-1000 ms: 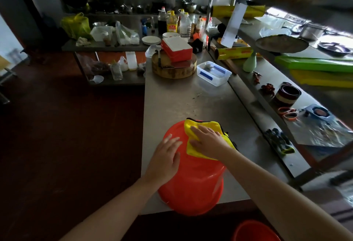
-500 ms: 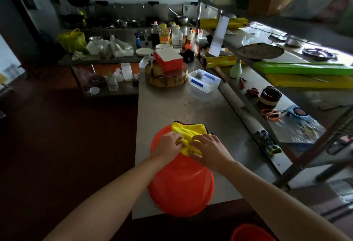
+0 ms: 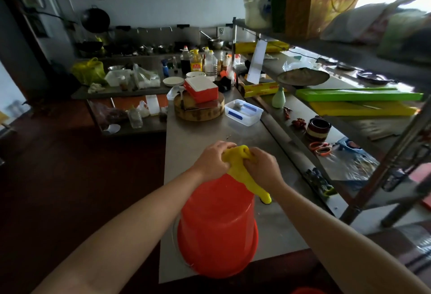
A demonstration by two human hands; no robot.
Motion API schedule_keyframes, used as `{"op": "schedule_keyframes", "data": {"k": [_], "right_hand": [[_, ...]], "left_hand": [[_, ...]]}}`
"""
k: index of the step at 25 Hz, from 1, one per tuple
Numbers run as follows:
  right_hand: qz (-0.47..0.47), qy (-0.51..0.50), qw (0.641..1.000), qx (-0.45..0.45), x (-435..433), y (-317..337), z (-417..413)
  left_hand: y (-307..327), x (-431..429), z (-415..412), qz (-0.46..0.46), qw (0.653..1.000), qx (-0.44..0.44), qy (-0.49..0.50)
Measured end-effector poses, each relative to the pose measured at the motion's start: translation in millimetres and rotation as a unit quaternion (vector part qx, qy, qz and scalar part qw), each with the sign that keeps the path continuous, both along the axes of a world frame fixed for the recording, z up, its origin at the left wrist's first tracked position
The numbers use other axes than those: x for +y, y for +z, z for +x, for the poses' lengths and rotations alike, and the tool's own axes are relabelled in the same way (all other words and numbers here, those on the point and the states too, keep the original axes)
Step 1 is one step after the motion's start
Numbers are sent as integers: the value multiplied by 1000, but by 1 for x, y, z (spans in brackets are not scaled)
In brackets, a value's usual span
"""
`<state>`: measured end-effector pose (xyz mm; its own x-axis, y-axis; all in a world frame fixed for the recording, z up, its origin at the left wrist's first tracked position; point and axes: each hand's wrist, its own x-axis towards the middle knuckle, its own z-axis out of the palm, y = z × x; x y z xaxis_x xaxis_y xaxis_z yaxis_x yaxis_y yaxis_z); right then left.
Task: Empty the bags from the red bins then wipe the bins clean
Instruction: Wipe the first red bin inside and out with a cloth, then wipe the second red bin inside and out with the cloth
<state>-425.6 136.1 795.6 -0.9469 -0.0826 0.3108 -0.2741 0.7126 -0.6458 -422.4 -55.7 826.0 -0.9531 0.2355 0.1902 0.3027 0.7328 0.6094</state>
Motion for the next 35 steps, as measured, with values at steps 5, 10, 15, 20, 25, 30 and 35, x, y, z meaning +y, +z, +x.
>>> {"op": "schedule_keyframes", "data": {"k": [5,10,15,20,25,30,35], "right_hand": [[-103,37,989,-99,58,43,-22],[-104,111,982,-110,111,55,-11],[53,39,996,-54,165,42,-7],[123,-3,988,-95,207,7,2],[115,-49,985,-121,239,-45,-1],[68,-90,979,-167,257,-115,-6],[65,-188,967,-161,253,-157,-3]], "left_hand": [[11,8,-22,-95,994,-5,-61],[36,52,-32,-17,993,-35,-116],[35,108,-46,-176,975,-20,-136],[-1,154,-55,-242,958,-7,-155],[-49,203,-70,-272,949,8,-156],[-106,237,-111,-336,917,-30,-215],[-151,256,-148,-346,888,-31,-301]]}}
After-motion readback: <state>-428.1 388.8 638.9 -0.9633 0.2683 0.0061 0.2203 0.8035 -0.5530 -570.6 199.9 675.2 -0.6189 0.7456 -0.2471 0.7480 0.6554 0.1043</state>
